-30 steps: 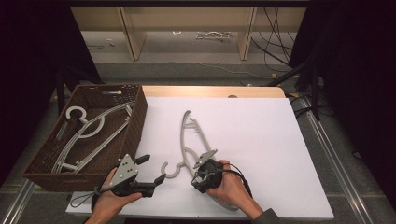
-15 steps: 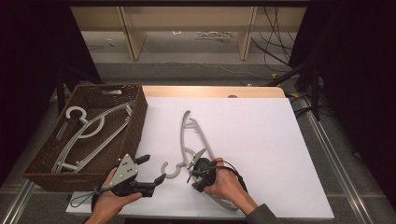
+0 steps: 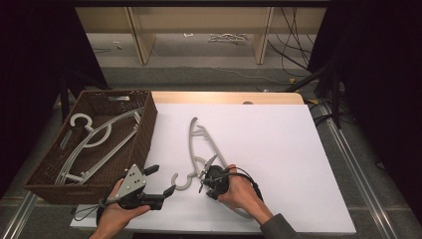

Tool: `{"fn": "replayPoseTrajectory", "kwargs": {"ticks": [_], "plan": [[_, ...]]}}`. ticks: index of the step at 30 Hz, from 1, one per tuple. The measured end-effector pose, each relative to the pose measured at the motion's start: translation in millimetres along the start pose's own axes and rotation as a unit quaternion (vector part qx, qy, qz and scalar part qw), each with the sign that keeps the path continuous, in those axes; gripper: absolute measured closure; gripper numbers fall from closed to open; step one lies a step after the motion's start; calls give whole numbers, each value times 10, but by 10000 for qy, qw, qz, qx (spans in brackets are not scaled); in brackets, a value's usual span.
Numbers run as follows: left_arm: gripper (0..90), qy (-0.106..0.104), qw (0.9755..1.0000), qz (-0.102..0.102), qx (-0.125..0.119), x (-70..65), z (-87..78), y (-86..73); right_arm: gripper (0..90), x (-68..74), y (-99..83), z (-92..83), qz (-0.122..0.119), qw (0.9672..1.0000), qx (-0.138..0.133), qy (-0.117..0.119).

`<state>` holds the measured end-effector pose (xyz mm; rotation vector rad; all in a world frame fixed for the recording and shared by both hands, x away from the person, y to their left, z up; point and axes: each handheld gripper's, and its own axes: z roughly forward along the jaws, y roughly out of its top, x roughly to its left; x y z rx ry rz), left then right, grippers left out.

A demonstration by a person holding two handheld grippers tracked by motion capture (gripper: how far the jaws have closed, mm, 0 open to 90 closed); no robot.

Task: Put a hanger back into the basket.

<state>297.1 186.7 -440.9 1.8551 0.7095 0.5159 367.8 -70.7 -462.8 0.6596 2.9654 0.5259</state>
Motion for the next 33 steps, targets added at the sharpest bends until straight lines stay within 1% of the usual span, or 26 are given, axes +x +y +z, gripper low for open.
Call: {"fn": "replayPoseTrajectory", "kwargs": {"ticks": [1,3,5,7,8,11,12,13,14,15,17,19,20,21,22,23,24,25,26,27,28,29,30,31,32,33], "plan": [[176,-5,10000,-11,-1,3,0,-2,736,-5,-10,4,1,10000,-64,-4],[176,9,10000,-15,9,6,-3,-5,755,-15,-13,-1,-41,10000,-58,12],[177,29,10000,-73,-18,9,-10,-7,802,-31,-24,-6,-86,9999,-56,-2],[178,39,10000,-31,-25,13,-10,-5,813,-36,-29,-10,-102,9999,-33,-7],[179,30,10000,14,16,9,-7,-7,818,-48,-38,-18,-226,9997,-12,29],[182,-14,10000,44,22,-12,2,-1,818,-39,-42,-33,-341,9994,77,15],[184,-5,9998,195,40,-17,11,6,818,-38,-45,-37,-400,9991,113,-17],[186,-5,9998,195,40,-17,11,6,818,-38,-45,-37,-400,9991,113,-17],[188,-35,9993,347,107,-30,33,15,819,-35,-58,-54,-526,9984,200,-12],[187,-35,9993,347,107,-30,33,15,819,-42,-68,-62,-612,9979,221,-16],[190,-207,9981,553,185,-42,87,42,818,-47,-83,-78,-737,9970,249,-18],[200,-194,9977,602,252,-53,115,45,818,-46,-90,-93,-769,9967,245,-17],[212,-195,9957,818,387,-50,168,51,819,-58,-95,-143,-974,9949,266,-68],[221,-195,9957,818,387,-50,168,51,819,-62,-99,-171,-1066,9939,265,-54],[230,-230,9944,917,482,-37,219,63,819,-56,-103,-203,-1104,9936,245,-48],[241,-230,9944,917,482,-37,219,63,819,-32,-108,-235,-1028,9945,210,-2],[246,-293,9929,972,618,-16,286,74,819,-14,-118,-265,-1003,9948,181,43],[247,-293,9929,972,618,-16,286,74,819,-10,-127,-298,-1032,9945,185,44],[253,-287,9894,1093,914,6,350,94,819,-4,-138,-329,-1058,9942,174,50],[272,-287,9894,1093,914,6,350,94,819,-4,-138,-329,-1058,9942,174,50],[288,-416,9858,1199,1099,17,447,108,819,15,-155,-389,-1073,9941,126,12],[291,-416,9858,1199,1099,17,447,108,819,15,-155,-389,-1073,9941,126,12],[297,-377,9826,1356,1211,18,528,119,819,22,-170,-437,-1145,9934,103,-7],[304,-377,9826,1356,1211,18,528,119,819,22,-170,-437,-1145,9934,103,-7],[304,-391,9786,1553,1295,28,560,132,819,26,-175,-461,-1178,9930,73,-29],[309,-465,9757,1658,1356,39,595,142,819,30,-182,-483,-1169,9931,46,2]]}}
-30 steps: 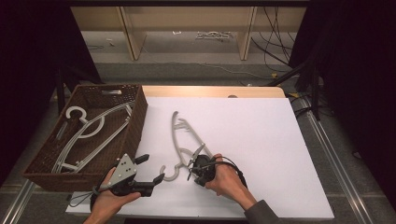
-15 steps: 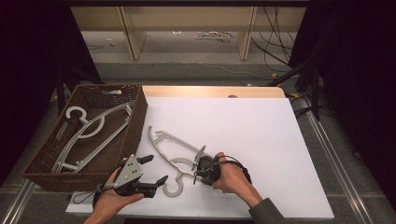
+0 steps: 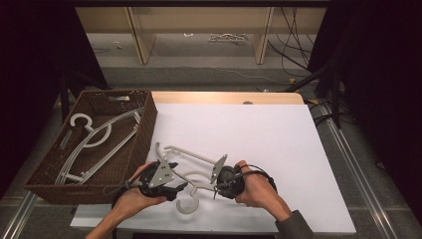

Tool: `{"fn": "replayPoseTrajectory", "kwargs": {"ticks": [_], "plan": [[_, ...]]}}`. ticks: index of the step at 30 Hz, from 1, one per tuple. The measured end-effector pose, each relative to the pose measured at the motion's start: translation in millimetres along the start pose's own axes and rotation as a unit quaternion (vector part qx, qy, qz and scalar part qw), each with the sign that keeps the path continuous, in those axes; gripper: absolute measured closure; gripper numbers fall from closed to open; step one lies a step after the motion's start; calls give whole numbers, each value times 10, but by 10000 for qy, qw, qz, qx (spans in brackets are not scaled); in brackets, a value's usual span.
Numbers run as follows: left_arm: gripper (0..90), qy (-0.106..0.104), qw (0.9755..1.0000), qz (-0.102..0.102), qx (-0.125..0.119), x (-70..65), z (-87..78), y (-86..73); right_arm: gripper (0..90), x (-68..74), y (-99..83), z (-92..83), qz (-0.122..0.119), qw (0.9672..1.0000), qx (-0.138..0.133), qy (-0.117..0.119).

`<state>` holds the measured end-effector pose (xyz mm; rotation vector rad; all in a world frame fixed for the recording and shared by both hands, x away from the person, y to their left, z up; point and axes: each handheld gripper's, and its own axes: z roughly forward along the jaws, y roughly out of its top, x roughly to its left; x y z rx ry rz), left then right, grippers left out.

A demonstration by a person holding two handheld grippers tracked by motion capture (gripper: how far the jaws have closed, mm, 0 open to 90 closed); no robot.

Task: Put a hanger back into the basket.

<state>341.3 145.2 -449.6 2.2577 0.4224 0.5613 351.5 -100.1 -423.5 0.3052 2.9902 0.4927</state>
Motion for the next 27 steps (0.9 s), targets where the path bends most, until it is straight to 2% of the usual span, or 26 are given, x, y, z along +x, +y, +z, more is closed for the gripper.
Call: {"fn": "replayPoseTrajectory", "kwargs": {"ticks": [1,2,3,6,7,10,12,13,16,17,18,19,21,22,23,25,27], "plan": [[325,-123,9999,20,51,26,64,3,819,6,-11,-42,-3,10000,-63,-4],[328,-152,9998,24,114,33,75,1,819,6,-16,-61,-25,10000,-69,1],[332,-145,9997,38,218,47,90,-3,819,6,-22,-75,-33,10000,-66,24],[326,-142,9995,-110,276,73,136,-21,819,-3,-45,-109,-40,9999,-124,42],[329,-172,9995,-100,261,78,146,-22,819,-8,-53,-115,-28,9999,-139,40],[339,-248,9988,63,415,103,163,-20,819,-20,-61,-130,-43,9998,-165,80],[327,-304,9986,64,436,102,179,-20,819,-13,-64,-132,6,9999,-151,71],[318,-396,9981,140,456,113,223,-13,819,-19,-62,-138,-57,9998,-166,67],[314,-439,9976,190,498,132,269,-1,819,-21,-58,-144,-72,9998,-178,70],[329,-526,9967,276,547,130,312,16,819,-25,-61,-150,-86,9997,-207,87],[338,-526,9967,276,547,130,312,16,819,-25,-61,-150,-86,9997,-207,87],[356,-592,9958,383,590,120,353,46,819,-26,-65,-162,-70,9997,-220,90],[396,-631,9952,508,554,103,378,80,819,-34,-68,-167,-78,9996,-247,98],[417,-631,9952,508,554,103,378,80,819,-34,-68,-167,-78,9996,-247,98],[455,-719,9940,642,520,88,396,116,819,-38,-73,-165,-85,9996,-250,91],[528,-689,9914,964,548,72,389,153,818,-46,-75,-170,-92,9995,-279,95],[584,-582,9903,1095,623,45,369,178,818,-58,-86,-172,-101,9995,-298,87]]}}
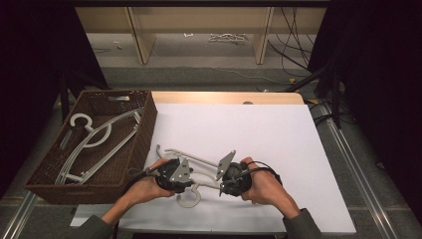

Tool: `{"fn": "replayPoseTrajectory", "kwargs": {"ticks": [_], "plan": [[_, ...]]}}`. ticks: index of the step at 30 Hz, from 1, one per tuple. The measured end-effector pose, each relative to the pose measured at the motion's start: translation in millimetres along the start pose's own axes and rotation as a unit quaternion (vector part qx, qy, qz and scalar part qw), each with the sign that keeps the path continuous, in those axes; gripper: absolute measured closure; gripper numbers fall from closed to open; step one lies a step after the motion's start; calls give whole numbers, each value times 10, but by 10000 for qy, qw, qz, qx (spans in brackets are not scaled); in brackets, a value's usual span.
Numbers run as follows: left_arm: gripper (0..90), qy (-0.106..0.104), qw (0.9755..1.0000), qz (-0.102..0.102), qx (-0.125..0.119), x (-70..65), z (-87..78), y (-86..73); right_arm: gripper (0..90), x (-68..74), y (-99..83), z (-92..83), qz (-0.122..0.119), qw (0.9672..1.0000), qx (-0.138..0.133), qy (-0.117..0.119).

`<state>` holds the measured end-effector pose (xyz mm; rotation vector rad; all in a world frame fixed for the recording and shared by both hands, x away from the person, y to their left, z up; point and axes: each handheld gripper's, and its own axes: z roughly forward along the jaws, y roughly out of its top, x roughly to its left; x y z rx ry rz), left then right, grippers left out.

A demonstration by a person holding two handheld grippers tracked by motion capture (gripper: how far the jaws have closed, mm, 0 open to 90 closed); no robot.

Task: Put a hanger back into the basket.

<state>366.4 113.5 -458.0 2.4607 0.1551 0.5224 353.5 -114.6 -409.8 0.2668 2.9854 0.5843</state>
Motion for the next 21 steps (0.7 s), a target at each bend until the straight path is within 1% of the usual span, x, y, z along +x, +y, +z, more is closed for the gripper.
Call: {"fn": "replayPoseTrajectory", "kwargs": {"ticks": [1,2,3,4,5,6,8,9,10,11,12,13,14,15,16,17,18,19,20,21], "plan": [[600,0,10000,0,0,0,0,0,818,0,0,0,0,10000,0,0],[620,12,10000,46,22,15,-26,19,818,-16,-13,-11,4,10000,-15,-15],[628,-4,9999,103,5,22,-38,25,818,-27,-19,-15,6,10000,-39,-24],[639,29,9997,212,70,24,-61,37,817,-39,-27,-20,20,10000,-71,-28],[650,-12,9997,211,82,19,-67,52,815,-53,-34,-24,25,9999,-103,-39],[658,52,9996,252,85,13,-78,71,813,-64,-39,-29,18,9999,-113,-33],[675,50,9989,445,141,5,-93,110,806,-73,-51,-42,74,9999,-113,-69],[684,50,9989,445,141,5,-93,110,806,-73,-51,-42,74,9999,-113,-69],[692,48,9984,555,91,5,-104,143,790,-98,-67,-56,146,9997,-179,-79],[700,-15,9983,578,64,5,-108,156,778,-114,-77,-65,192,9996,-209,-78],[708,48,9981,619,37,9,-121,170,765,-126,-89,-74,243,9993,-257,-110],[716,48,9981,619,37,9,-121,170,765,-126,-89,-74,243,9993,-257,-110],[716,-34,9980,626,-26,14,-137,191,748,-137,-98,-83,257,9992,-285,-135],[738,-108,9980,601,-139,24,-150,208,662,-162,-122,-107,450,9979,-422,-198],[748,-108,9980,601,-139,24,-150,208,662,-162,-122,-107,450,9979,-422,-198],[758,-184,9980,566,-227,36,-167,238,604,-188,-142,-122,568,9966,-534,-278],[764,-189,9980,543,-272,45,-172,253,572,-200,-148,-129,627,9957,-571,-366],[773,-189,9980,543,-272,45,-172,253,572,-200,-148,-129,627,9957,-571,-366],[781,-270,9979,475,-360,67,-188,279,475,-225,-149,-155,838,9925,-757,-468],[788,-270,9979,475,-360,67,-188,279,475,-225,-149,-155,838,9925,-757,-468]]}}
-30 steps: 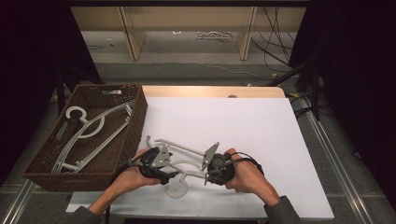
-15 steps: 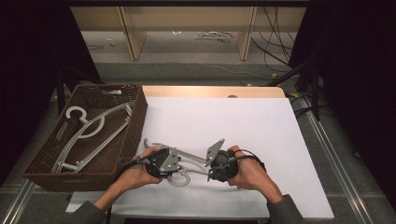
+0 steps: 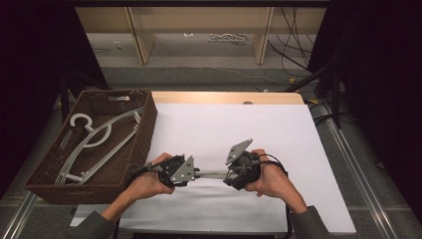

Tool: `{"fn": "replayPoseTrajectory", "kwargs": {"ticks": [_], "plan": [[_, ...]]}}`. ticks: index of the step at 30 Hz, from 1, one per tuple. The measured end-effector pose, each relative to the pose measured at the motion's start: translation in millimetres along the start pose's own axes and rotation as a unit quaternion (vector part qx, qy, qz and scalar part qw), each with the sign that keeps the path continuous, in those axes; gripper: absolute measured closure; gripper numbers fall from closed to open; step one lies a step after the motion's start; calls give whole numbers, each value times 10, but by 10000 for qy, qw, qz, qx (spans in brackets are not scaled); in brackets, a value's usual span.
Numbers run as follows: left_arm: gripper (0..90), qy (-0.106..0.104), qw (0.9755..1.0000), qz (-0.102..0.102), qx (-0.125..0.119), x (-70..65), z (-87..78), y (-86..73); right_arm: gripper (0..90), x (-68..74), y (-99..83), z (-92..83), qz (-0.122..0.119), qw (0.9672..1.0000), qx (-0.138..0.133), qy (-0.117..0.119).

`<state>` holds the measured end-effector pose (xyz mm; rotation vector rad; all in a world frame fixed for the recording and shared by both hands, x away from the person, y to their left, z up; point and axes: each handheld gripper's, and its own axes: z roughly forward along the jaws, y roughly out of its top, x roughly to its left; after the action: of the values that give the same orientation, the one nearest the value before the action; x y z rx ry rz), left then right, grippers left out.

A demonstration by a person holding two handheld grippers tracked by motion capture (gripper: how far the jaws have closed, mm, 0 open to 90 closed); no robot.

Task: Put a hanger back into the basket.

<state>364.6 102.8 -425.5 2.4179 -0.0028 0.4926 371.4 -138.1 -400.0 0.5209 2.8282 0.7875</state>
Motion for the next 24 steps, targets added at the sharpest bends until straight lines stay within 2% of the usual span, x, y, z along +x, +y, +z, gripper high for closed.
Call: {"fn": "replayPoseTrajectory", "kwargs": {"ticks": [2,3,4,5,6,7,8,9,10,12,13,15,16,17,20,21,22,24], "plan": [[792,-136,9995,-197,-182,39,-12,24,409,-31,8,-48,346,9988,-313,-169],[792,-191,9992,-213,-264,63,-13,33,409,-31,8,-48,346,9988,-313,-169],[792,-83,9992,-314,-242,71,-26,39,395,-41,8,-59,391,9982,-408,-206],[792,0,9992,-361,-175,94,-39,47,361,-50,11,-102,533,9963,-615,-259],[792,0,9992,-361,-175,94,-39,47,361,-50,11,-102,533,9963,-615,-259],[793,19,9986,-494,-199,125,-51,47,341,-56,15,-133,651,9932,-869,-413],[793,19,9986,-494,-199,125,-51,47,341,-56,15,-133,651,9932,-869,-413],[793,1,9978,-611,-248,152,-67,44,330,-69,16,-187,648,9900,-1088,-628],[793,14,9974,-665,-281,165,-75,44,329,-73,18,-212,678,9879,-1235,-644],[793,33,9952,-928,-299,182,-101,38,329,-68,13,-265,771,9844,-1421,-694],[793,57,9942,-1022,-319,200,-117,38,323,-62,7,-296,807,9847,-1374,-697],[793,86,9937,-1065,-325,221,-133,38,314,-53,-4,-313,805,9835,-1420,-783],[793,85,9928,-1146,-350,240,-151,39,313,-47,-13,-332,791,9830,-1444,-811],[793,98,9900,-1348,-401,279,-184,44,302,-21,-37,-367,858,9803,-1550,-870],[793,126,9845,-1667,-523,340,-230,72,286,22,-73,-406,933,9771,-1661,-953],[793,152,9839,-1699,-536,363,-252,82,285,41,-87,-409,957,9753,-1740,-971],[793,159,9816,-1808,-593,372,-260,96,285,56,-103,-416,975,9741,-1783,-988],[793,164,9813,-1819,-609,397,-280,110,281,79,-131,-411,1019,9709,-1921,-1004]]}}
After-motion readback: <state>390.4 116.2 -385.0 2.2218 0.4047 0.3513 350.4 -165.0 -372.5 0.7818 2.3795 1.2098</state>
